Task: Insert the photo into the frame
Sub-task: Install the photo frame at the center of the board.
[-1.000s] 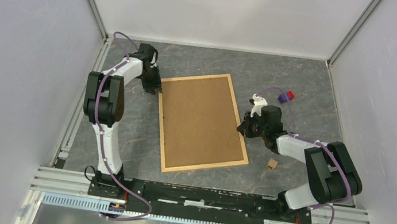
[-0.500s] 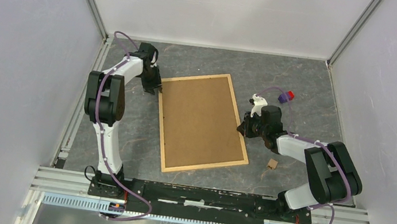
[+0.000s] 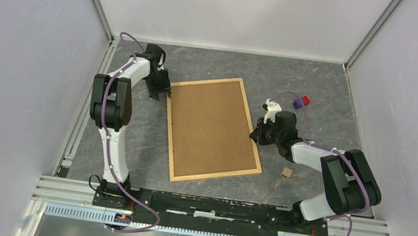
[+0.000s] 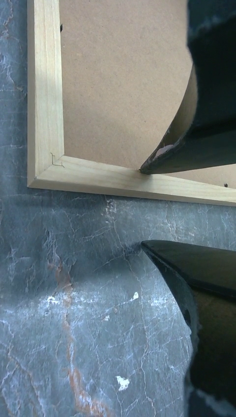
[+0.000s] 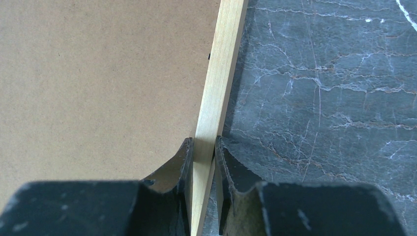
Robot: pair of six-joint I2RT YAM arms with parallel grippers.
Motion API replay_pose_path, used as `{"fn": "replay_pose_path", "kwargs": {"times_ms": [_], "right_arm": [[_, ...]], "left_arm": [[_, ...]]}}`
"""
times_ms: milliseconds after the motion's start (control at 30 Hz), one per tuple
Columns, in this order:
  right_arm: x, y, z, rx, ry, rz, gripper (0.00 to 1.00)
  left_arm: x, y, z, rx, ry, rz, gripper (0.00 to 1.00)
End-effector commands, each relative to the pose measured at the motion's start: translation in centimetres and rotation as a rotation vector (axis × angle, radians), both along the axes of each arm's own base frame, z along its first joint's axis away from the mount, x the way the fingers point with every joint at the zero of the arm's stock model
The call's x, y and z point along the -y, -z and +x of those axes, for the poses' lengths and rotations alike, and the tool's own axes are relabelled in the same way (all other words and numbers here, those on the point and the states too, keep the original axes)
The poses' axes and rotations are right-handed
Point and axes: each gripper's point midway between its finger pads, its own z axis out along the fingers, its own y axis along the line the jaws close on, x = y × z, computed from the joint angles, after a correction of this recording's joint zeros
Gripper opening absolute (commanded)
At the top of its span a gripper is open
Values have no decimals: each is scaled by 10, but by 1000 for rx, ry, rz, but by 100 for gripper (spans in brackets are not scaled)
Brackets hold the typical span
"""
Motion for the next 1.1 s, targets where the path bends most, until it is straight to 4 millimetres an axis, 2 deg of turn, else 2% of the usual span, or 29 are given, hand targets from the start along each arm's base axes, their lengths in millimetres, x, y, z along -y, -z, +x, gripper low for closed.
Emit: {"fn": "replay_pose_path", "kwargs": {"times_ms": [0, 433, 667, 733, 833, 900, 967, 1067], "right_arm": [[5, 36, -51, -190, -67, -48, 0], [6, 35, -51, -187, -67, -46, 0], [5, 35, -51, -187, -66, -47, 0], [5, 36, -50, -188, -66, -48, 0], [6, 37, -51, -193, -66, -49, 0], [6, 38, -50, -193, -62, -51, 0], [7, 40, -50, -196, -56, -55, 0], [12, 43, -48, -203, -30, -82, 1]], "left_arm": [[-7, 40, -16, -99, 53, 77, 59], [0, 38, -15, -116, 103, 88, 65], [3, 38, -14, -116, 112, 68, 65], [9, 34, -10, -97, 123, 28, 64], [19, 6, 0, -5, 136, -29, 66], [29, -26, 6, 94, 136, -95, 70], [43, -52, 3, 161, 129, -186, 75], [48, -71, -13, 187, 105, -224, 79]]}}
